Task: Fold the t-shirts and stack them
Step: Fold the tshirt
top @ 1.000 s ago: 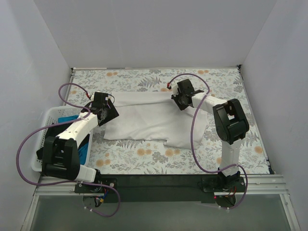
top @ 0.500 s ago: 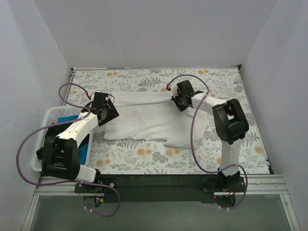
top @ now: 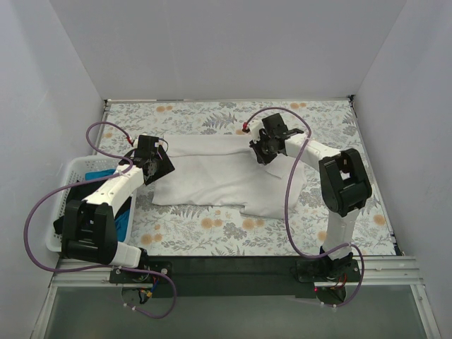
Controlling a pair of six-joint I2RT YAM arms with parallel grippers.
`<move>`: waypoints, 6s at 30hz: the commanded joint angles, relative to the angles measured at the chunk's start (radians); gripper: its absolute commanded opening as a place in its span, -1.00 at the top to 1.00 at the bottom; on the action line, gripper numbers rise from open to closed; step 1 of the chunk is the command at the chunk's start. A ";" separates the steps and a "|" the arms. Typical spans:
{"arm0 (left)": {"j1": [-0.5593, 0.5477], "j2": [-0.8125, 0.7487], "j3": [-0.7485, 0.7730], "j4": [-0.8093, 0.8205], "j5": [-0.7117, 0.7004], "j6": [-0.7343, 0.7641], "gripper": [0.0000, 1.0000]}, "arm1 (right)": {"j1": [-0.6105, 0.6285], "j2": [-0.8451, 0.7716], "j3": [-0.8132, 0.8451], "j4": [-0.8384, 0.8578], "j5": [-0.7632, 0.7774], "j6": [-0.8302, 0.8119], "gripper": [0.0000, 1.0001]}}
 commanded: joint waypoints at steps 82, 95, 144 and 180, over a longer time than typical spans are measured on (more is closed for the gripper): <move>-0.002 0.003 0.005 0.015 0.018 0.016 -0.26 | 0.111 -0.006 -0.018 0.124 0.243 -0.013 0.97; -0.002 0.006 0.006 0.015 0.030 0.018 -0.26 | 0.008 -0.046 0.048 0.046 -0.067 0.100 0.83; -0.516 0.682 0.687 0.255 0.156 -0.312 0.09 | -0.391 -0.413 -0.767 0.609 -0.122 0.998 0.11; -0.556 0.874 0.861 0.251 0.236 -0.327 0.25 | -0.418 -0.378 -0.775 0.678 -0.171 1.033 0.88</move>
